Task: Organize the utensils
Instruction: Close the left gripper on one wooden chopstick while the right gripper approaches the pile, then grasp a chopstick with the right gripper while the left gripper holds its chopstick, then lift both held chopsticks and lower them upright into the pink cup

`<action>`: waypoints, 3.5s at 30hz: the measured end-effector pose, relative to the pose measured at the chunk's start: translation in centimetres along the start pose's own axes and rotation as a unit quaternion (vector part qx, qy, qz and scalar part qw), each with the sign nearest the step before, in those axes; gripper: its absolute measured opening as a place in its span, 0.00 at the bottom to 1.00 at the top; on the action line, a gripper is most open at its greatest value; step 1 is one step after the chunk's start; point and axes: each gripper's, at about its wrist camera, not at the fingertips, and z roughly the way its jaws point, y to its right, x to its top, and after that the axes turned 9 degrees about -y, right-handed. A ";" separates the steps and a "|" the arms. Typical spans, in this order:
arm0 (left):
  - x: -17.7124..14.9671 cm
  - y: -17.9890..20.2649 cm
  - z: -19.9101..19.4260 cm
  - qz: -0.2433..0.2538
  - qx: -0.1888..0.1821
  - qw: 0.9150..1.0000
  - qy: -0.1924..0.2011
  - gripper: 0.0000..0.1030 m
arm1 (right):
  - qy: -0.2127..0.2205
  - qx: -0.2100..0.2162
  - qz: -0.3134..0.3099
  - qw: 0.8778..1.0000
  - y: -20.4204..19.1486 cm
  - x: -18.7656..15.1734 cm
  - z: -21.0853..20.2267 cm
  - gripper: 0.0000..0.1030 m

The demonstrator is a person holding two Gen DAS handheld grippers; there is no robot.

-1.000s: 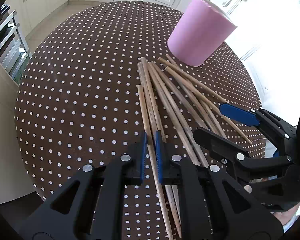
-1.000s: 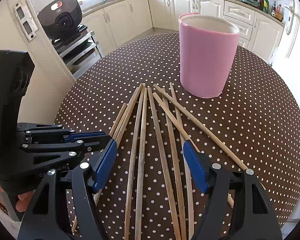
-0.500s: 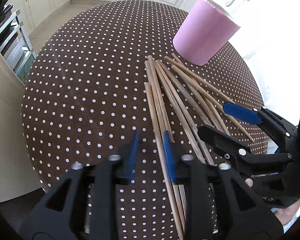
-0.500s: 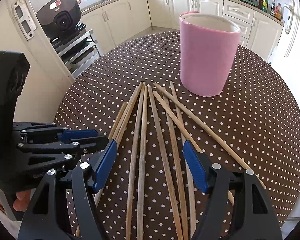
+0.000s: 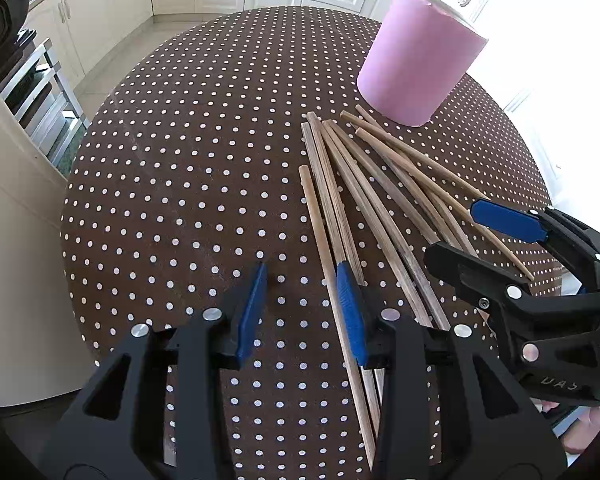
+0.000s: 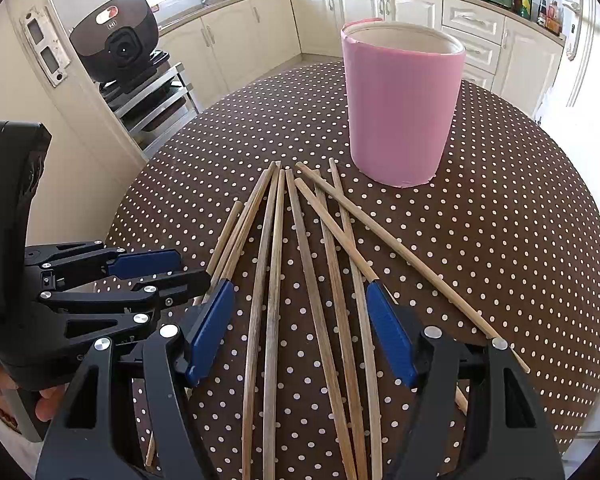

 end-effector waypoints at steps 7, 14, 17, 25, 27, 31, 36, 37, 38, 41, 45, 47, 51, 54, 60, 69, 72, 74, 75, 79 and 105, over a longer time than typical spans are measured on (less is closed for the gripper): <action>0.4 0.7 0.2 0.002 0.016 1.000 -0.002 0.33 | 0.000 0.000 0.000 1.000 -0.1 -0.1 -0.1 0.64; 1.4 2.9 0.8 0.016 0.060 0.998 -0.001 0.32 | -0.002 -0.006 0.006 1.000 0.3 -0.2 -0.2 0.64; 1.4 2.9 0.5 0.009 0.064 0.998 0.010 0.21 | -0.004 -0.007 0.005 1.000 0.4 -0.2 -0.4 0.64; 2.7 0.0 -0.3 -0.033 0.021 0.999 0.018 0.05 | -0.014 0.003 -0.003 1.000 -1.4 1.5 0.3 0.61; 3.0 -0.6 -0.3 -0.043 0.003 0.999 0.017 0.05 | -0.023 0.017 -0.004 1.000 -2.1 2.2 1.0 0.50; 3.3 -1.6 -0.7 -0.052 -0.012 0.998 0.019 0.05 | -0.043 0.053 0.002 0.998 -3.0 3.0 2.4 0.31; 2.9 -2.6 -0.4 -0.051 -0.025 0.998 0.019 0.05 | -0.060 0.069 0.015 0.996 -3.2 3.7 3.2 0.23; 2.8 -2.9 -0.2 -0.052 -0.025 0.998 0.020 0.05 | -0.061 0.066 0.016 0.996 -3.2 3.9 3.2 0.23; 2.9 -2.9 -0.1 -0.052 -0.026 0.998 0.019 0.05 | -0.061 0.067 0.016 0.996 -3.2 4.1 3.3 0.22; 2.8 -3.9 0.2 -0.052 -0.034 0.998 0.018 0.05 | -0.068 0.068 0.017 0.995 -3.5 4.7 3.8 0.20; 2.7 -4.5 0.2 -0.053 -0.036 0.998 0.020 0.05 | -0.069 0.053 0.016 0.996 -4.1 5.3 4.0 0.19; 2.6 -4.8 0.2 -0.054 -0.041 0.997 0.020 0.05 | -0.060 0.052 0.018 0.997 -4.3 5.6 3.6 0.19; 2.7 -4.9 0.2 -0.052 -0.040 0.998 0.020 0.05 | -0.067 0.047 0.003 0.997 -5.0 5.8 3.6 0.19; 2.7 -4.8 0.2 -0.052 -0.041 0.998 0.021 0.05 | -0.080 0.052 0.003 0.995 -5.3 5.9 4.7 0.15; 2.6 -4.8 0.2 -0.050 -0.041 0.998 0.020 0.05 | -0.085 0.037 0.012 0.996 -5.4 6.3 4.9 0.05; 2.8 -4.6 0.3 -0.048 -0.038 0.998 0.019 0.05 | -0.103 0.022 0.020 0.994 -4.8 6.7 5.2 0.08; 3.0 -4.3 0.4 -0.044 -0.035 0.998 0.016 0.05 | -0.101 0.013 0.019 0.995 -5.0 7.3 5.5 0.08; 3.4 -4.2 0.5 -0.042 -0.037 0.998 0.015 0.05 | -0.094 0.012 0.018 0.995 -5.2 7.7 5.7 0.07; 3.5 -4.2 0.5 -0.041 -0.040 0.998 0.015 0.05 | -0.090 0.012 0.018 0.996 -5.3 7.7 5.8 0.06; 3.6 -3.9 -0.9 -0.040 -0.071 0.996 0.035 0.05 | -0.055 0.041 0.028 0.997 -5.5 8.0 4.3 0.05; 6.3 8.2 -19.4 0.074 -0.067 0.942 0.321 0.05 | 0.353 -0.038 0.016 0.935 -2.0 6.3 -16.8 0.04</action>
